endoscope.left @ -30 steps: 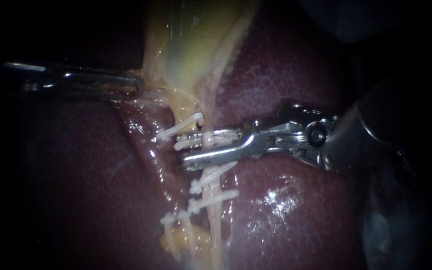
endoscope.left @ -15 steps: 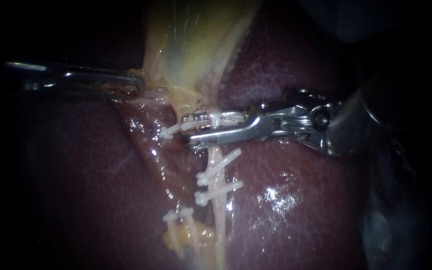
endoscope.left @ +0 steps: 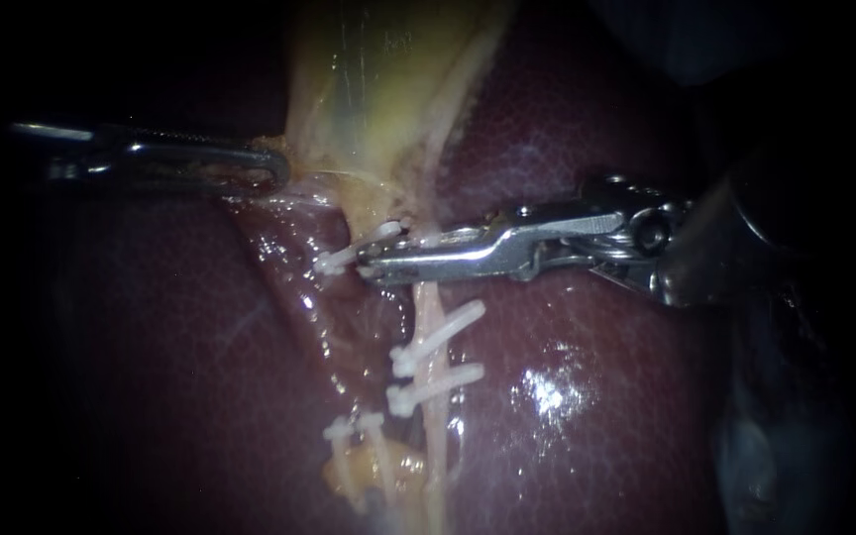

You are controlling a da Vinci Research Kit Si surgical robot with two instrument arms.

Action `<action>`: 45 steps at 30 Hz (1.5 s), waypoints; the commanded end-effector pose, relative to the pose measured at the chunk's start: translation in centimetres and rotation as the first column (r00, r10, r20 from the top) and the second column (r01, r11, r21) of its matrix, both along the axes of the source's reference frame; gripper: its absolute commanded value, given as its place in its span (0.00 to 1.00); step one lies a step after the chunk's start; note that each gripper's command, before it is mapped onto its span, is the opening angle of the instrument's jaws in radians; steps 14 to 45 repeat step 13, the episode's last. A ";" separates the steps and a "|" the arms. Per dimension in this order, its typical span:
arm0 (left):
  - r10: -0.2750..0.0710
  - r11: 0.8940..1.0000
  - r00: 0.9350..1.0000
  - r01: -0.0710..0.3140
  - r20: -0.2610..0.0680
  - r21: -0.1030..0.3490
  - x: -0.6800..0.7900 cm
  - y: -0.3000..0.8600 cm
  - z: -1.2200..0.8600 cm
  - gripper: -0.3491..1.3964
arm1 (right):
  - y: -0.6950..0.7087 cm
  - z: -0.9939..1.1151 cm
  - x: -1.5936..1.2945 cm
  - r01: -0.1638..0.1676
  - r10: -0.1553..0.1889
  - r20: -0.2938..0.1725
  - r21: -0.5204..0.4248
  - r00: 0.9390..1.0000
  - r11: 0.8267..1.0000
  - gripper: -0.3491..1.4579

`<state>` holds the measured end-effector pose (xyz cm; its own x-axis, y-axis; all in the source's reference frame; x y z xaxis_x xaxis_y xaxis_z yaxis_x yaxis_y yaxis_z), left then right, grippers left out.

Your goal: Clipping third clip right tube

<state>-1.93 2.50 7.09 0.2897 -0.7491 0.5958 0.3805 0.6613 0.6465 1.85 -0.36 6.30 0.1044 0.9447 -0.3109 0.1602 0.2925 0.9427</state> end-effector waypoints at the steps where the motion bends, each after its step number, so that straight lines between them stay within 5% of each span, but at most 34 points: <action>1: 0.000 1.000 1.000 0.000 -0.001 0.000 0.00 0.00 0.00 0.00 | 0.00 0.00 0.00 0.006 -0.006 -0.003 0.000 1.000 1.000 0.00; 45: 0.000 1.000 1.000 0.000 0.000 0.000 0.00 0.00 0.00 0.00 | -0.02 0.01 0.03 0.019 -0.019 -0.011 -0.002 1.000 1.000 0.00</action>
